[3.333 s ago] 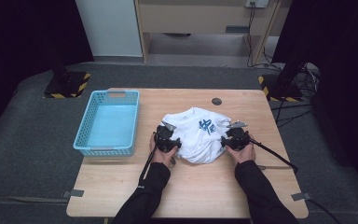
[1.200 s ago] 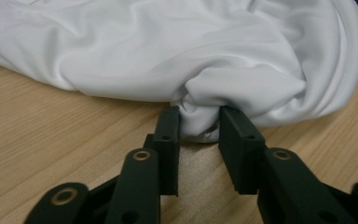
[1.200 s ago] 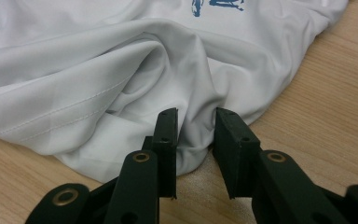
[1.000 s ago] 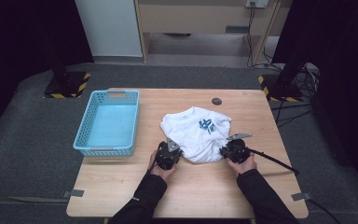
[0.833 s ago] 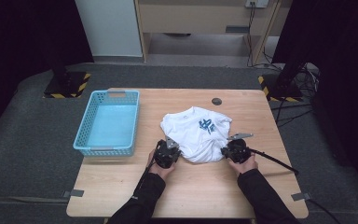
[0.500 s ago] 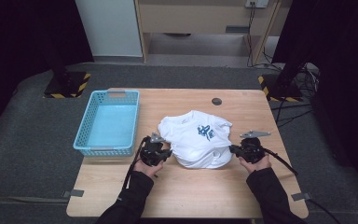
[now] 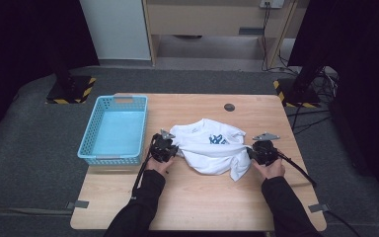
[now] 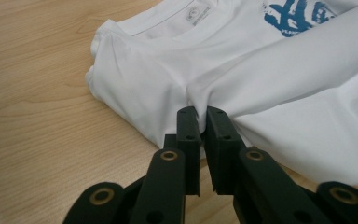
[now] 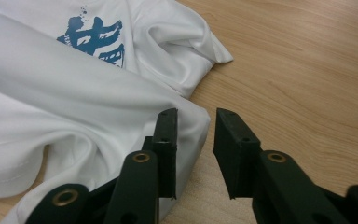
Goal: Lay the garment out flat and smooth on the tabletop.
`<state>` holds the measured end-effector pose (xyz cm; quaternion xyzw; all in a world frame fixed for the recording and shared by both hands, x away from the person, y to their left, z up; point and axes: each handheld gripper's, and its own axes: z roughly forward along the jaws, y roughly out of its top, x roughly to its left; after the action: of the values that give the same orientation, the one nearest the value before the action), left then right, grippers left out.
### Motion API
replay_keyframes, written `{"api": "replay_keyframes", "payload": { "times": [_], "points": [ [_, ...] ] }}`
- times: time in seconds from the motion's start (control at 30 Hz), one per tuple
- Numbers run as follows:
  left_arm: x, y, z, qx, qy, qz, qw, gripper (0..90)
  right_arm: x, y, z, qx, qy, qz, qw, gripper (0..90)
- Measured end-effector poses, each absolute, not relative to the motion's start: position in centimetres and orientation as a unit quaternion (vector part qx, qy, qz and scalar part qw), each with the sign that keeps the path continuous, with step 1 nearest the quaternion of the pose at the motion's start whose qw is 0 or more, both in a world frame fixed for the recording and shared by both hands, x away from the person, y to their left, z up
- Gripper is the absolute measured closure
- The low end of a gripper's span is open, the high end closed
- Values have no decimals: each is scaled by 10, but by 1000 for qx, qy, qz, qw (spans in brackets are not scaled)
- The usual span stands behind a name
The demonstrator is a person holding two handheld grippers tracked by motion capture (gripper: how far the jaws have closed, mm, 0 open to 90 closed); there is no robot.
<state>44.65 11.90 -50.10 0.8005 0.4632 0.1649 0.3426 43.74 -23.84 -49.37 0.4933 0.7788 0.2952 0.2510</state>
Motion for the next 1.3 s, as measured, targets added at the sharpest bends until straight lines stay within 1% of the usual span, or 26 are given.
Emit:
{"api": "replay_keyframes", "payload": {
  "times": [0.03,0.07,0.1,0.13,0.17,0.23,0.33,0.47,0.57,0.7,0.83,0.93,1.0,1.03,1.2,1.3],
  "points": [
    [446,119,-501,797,467,169,344,809,436,-239,-494,492,780,297,249,652],
    [444,118,-499,794,466,171,349,754,434,-240,-493,492,778,304,247,615],
    [440,117,-495,796,460,175,353,751,431,-241,-490,492,773,316,246,587],
    [434,115,-491,795,456,181,358,724,428,-243,-487,492,770,326,244,564],
    [425,112,-486,794,452,179,366,674,424,-245,-484,493,766,335,239,546],
    [409,105,-480,794,440,183,377,631,417,-248,-481,494,764,348,226,530],
    [390,88,-480,798,433,165,384,563,409,-249,-484,500,765,349,206,513],
    [377,56,-491,813,416,149,380,537,401,-245,-492,501,773,341,185,483],
    [378,35,-503,819,412,138,375,547,399,-240,-498,501,777,332,187,441],
    [384,21,-515,821,414,131,370,580,401,-237,-507,505,781,319,183,425],
    [385,20,-522,832,410,133,350,666,405,-237,-515,511,784,304,179,427],
    [384,21,-522,836,402,142,346,742,406,-236,-520,505,794,284,186,476],
    [384,24,-522,838,399,143,343,818,406,-235,-520,504,794,291,176,551],
    [384,25,-522,838,400,139,344,839,406,-235,-520,504,794,293,173,570],
    [387,31,-519,841,400,118,344,873,406,-238,-517,501,800,292,157,763],
    [389,43,-513,845,397,109,342,877,406,-239,-514,495,805,291,149,825]
  ]
}}
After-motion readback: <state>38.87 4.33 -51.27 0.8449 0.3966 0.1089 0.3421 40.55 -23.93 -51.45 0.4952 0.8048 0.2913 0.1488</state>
